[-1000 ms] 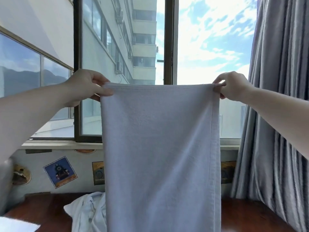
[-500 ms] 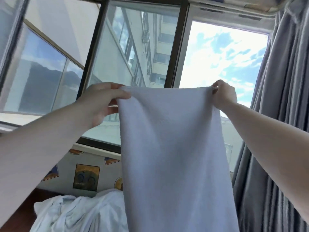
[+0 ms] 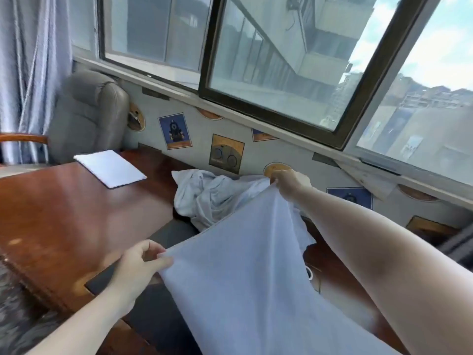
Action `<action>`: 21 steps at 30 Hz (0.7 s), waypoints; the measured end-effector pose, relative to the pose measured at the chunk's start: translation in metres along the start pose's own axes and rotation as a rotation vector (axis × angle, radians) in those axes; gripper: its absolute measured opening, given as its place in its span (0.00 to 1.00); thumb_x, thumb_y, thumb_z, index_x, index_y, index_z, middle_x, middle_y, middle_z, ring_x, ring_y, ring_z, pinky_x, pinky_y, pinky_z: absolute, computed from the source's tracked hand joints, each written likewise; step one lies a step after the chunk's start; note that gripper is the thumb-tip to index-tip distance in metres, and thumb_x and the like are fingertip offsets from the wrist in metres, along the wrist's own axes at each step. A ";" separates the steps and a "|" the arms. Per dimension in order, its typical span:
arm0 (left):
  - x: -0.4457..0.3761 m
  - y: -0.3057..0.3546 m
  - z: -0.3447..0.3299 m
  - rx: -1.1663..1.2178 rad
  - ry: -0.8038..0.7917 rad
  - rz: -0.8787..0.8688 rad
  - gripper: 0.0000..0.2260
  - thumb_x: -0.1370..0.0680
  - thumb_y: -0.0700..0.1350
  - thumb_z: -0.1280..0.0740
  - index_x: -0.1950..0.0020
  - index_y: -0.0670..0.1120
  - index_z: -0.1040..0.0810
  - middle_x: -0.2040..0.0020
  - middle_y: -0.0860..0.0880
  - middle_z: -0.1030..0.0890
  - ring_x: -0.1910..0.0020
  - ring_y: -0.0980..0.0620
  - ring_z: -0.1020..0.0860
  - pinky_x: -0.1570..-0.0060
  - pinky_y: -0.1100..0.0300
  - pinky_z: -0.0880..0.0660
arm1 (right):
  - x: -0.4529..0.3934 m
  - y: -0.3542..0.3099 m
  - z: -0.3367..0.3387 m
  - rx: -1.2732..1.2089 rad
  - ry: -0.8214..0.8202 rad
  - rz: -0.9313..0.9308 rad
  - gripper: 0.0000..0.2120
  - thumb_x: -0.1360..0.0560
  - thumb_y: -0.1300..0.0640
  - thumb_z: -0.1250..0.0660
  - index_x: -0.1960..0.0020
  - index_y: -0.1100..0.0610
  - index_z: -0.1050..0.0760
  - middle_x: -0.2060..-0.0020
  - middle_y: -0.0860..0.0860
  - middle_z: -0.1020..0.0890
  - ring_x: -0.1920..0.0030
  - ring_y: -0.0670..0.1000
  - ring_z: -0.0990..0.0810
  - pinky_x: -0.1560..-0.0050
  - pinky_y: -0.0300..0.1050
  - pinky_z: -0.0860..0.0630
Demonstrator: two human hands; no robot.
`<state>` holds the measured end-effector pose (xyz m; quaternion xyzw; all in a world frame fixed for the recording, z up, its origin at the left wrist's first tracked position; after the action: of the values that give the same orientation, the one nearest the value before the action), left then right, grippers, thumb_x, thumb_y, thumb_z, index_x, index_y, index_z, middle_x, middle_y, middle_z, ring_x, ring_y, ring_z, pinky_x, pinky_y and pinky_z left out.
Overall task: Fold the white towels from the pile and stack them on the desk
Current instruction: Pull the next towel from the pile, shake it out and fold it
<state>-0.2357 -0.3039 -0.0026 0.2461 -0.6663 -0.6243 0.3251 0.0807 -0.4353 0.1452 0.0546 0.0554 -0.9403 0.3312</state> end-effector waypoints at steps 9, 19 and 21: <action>-0.144 -0.093 0.177 -0.231 0.069 0.268 0.06 0.27 0.35 0.27 0.58 0.37 0.23 0.63 0.42 0.19 0.61 0.43 0.20 0.61 0.49 0.17 | -0.125 -0.206 -0.164 -0.017 -0.217 0.081 0.18 0.21 0.64 0.43 0.34 0.54 0.27 0.42 0.56 0.22 0.42 0.59 0.23 0.50 0.48 0.28; -0.242 -0.145 0.299 -0.406 0.088 0.498 0.07 0.30 0.36 0.26 0.64 0.41 0.23 0.66 0.45 0.23 0.63 0.46 0.24 0.70 0.55 0.21 | -0.212 -0.364 -0.300 -0.096 -0.401 0.103 0.22 0.25 0.71 0.47 0.37 0.56 0.27 0.43 0.59 0.22 0.45 0.61 0.22 0.55 0.48 0.28; -0.251 -0.147 0.317 -0.481 0.102 0.479 0.08 0.31 0.35 0.26 0.65 0.41 0.24 0.68 0.45 0.24 0.65 0.47 0.25 0.72 0.55 0.22 | -0.210 -0.384 -0.314 -0.353 -0.447 0.077 0.20 0.22 0.67 0.43 0.31 0.56 0.31 0.37 0.58 0.25 0.40 0.59 0.24 0.45 0.49 0.26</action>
<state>-0.3145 0.0783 -0.1832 0.0300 -0.5217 -0.6564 0.5441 0.0227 0.0353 -0.1093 -0.2102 0.1417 -0.8917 0.3750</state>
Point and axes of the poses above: each hand's wrist, its own x-axis away from the middle knuckle, its own z-axis out of the back of the hand, y = z × x, the point moved 1 cm from there along -x, towards the middle knuckle
